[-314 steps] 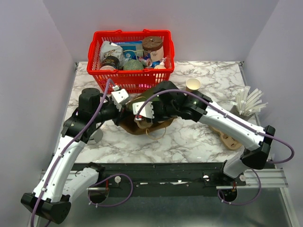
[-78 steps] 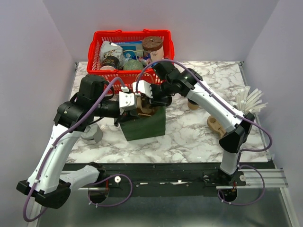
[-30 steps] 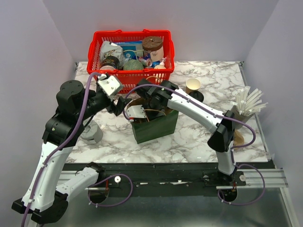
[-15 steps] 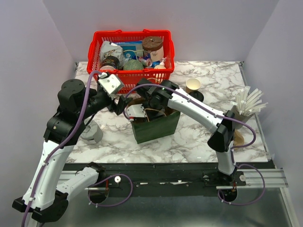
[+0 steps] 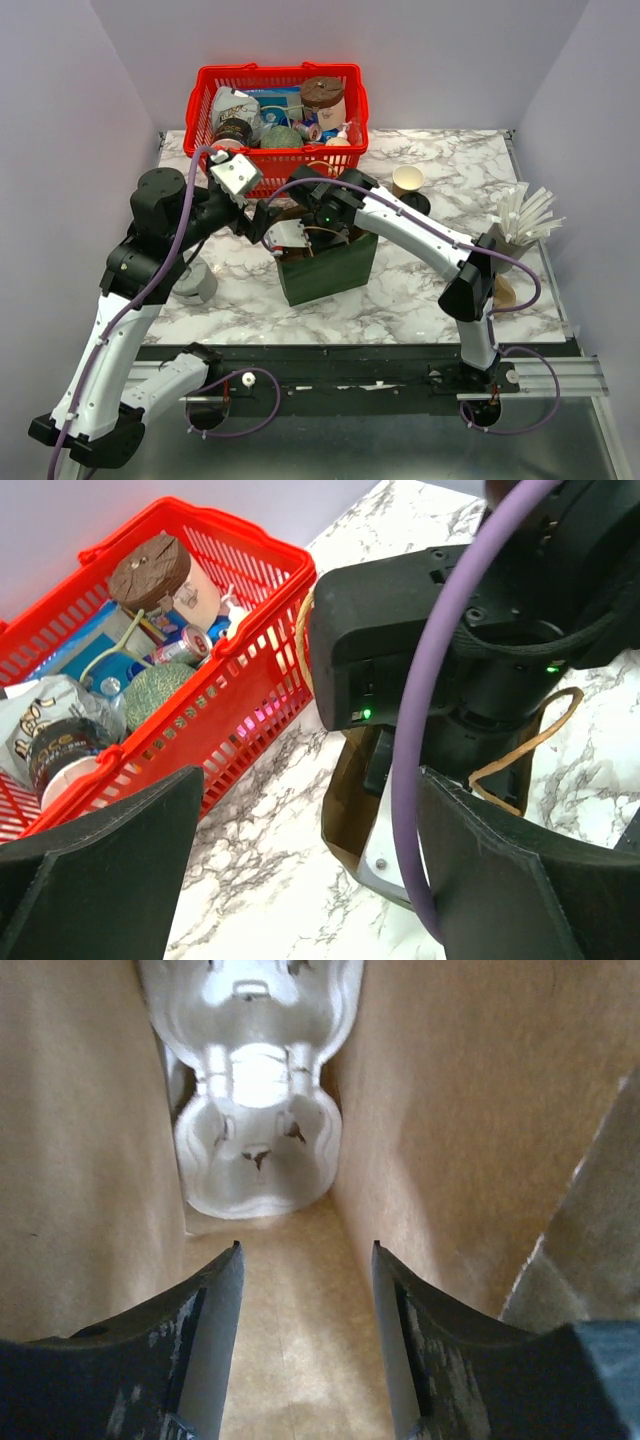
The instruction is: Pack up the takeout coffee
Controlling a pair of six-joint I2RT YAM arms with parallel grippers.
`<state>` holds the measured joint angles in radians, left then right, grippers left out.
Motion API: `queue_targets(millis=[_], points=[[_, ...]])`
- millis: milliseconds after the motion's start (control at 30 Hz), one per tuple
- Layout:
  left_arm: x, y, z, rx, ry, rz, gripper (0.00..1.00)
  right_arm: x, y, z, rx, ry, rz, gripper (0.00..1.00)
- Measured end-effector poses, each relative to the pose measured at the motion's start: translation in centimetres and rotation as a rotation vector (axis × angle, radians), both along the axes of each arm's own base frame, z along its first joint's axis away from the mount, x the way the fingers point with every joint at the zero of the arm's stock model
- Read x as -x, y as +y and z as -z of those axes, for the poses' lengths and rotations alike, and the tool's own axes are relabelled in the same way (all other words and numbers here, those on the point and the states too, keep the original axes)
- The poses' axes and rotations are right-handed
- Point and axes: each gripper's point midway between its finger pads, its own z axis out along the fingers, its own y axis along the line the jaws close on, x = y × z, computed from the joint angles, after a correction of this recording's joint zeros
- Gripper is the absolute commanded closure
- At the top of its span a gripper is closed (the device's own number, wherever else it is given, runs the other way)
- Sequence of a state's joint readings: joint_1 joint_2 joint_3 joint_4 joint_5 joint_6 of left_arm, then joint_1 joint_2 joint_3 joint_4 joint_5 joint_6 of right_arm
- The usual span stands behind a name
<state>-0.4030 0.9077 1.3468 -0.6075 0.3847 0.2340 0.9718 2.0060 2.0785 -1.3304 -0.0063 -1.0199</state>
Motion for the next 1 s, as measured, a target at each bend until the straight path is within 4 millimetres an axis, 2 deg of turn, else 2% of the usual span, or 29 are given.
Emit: queue_targets(millis=[167, 467, 767, 867, 1000], points=[[-0.5, 0.4, -0.3, 0.038, 0.017, -0.038, 0.08, -0.1, -0.4, -0.9, -0.009, -0.023, 0.026, 0.33], [-0.1, -1.5, -5.4, 0.166, -0.006, 0.054, 0.01, -0.4, 0.2, -5.8, -0.207, -0.134, 0.067, 0.3], [-1.8, -1.9, -8.8, 0.245, -0.01, 0.063, 0.02, -2.8, 0.0, -10.1, -0.391, -0.16, 0.167, 0.29], [-2.3, -2.2, -9.3, 0.265, 0.005, 0.087, 0.07, -3.4, -0.7, -11.2, -0.442, -0.157, 0.208, 0.29], [-3.2, -3.1, -8.8, 0.258, 0.038, 0.14, 0.11, -4.6, -2.5, -12.4, -0.493, -0.15, 0.296, 0.3]])
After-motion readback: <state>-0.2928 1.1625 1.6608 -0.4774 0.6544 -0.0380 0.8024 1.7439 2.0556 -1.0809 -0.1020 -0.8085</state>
